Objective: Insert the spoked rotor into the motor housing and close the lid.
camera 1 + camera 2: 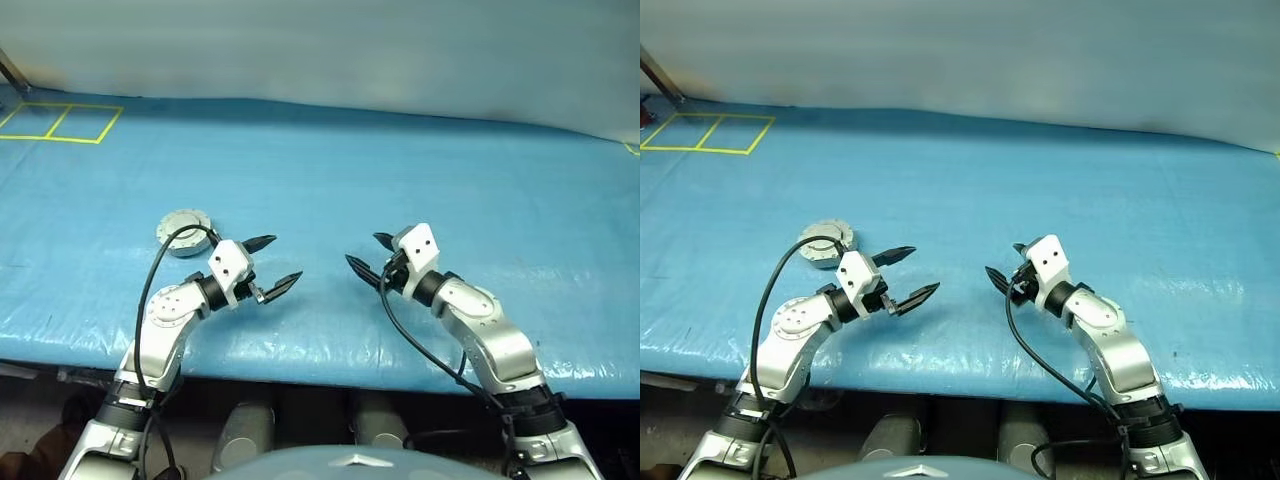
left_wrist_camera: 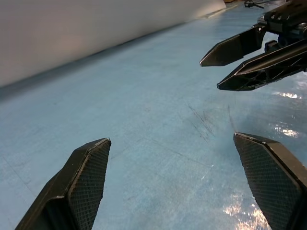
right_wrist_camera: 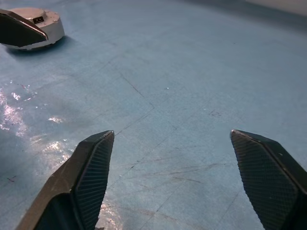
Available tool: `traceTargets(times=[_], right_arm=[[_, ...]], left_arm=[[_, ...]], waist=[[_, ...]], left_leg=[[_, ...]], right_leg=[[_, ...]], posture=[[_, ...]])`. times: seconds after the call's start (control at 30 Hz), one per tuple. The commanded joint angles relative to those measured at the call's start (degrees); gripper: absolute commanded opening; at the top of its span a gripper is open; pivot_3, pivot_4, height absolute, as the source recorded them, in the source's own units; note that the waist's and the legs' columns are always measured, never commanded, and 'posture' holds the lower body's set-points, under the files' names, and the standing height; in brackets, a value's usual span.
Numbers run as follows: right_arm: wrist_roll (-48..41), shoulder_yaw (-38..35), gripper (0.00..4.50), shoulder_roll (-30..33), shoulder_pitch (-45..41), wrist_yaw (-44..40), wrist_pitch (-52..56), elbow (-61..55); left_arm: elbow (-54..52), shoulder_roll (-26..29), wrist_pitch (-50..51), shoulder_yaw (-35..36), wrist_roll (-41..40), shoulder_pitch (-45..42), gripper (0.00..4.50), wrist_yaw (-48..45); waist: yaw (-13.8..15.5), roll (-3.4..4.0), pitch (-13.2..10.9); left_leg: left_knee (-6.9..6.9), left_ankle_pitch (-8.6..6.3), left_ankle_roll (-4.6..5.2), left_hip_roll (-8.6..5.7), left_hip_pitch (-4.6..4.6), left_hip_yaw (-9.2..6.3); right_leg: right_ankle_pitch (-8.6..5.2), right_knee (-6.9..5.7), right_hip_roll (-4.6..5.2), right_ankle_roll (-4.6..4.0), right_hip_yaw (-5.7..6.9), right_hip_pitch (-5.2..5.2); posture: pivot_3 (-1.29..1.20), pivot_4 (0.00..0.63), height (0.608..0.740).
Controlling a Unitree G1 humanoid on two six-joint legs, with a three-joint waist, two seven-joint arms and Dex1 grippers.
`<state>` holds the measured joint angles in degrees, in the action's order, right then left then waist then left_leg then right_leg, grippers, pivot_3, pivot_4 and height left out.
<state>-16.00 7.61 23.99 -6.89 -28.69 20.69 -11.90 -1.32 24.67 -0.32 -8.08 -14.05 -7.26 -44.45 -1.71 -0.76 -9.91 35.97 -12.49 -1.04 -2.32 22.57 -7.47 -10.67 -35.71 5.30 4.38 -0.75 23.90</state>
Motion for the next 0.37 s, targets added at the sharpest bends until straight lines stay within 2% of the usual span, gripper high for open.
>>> traceTargets(times=[0.03, 0.37], right_arm=[[0.4, -1.0, 4.48, -1.0, -0.2, 0.6, -0.2, -2.1], [1.5, -1.5, 4.48, -1.8, -0.1, 0.6, 0.7, -1.6]], left_arm=[[0.0, -0.6, -0.9, 0.4, -0.7, -1.1, 4.5, -1.3], [1.6, -1.6, -2.7, 1.2, -0.4, -1.4, 4.5, -2.2]], waist=[[0.1, 0.0, 0.0], [0.4, 0.0, 0.0]], left_leg=[[0.0, 0.0, 0.0, 0.0, 0.0, 0.0], [0.01, 0.0, 0.0, -0.01, -0.01, -0.01]], right_leg=[[0.0, 0.0, 0.0, 0.0, 0.0, 0.0], [0.01, -0.01, 0.0, 0.01, 0.0, -0.01]], posture=[[0.0, 0.15, 0.74], [0.0, 0.15, 0.74]])
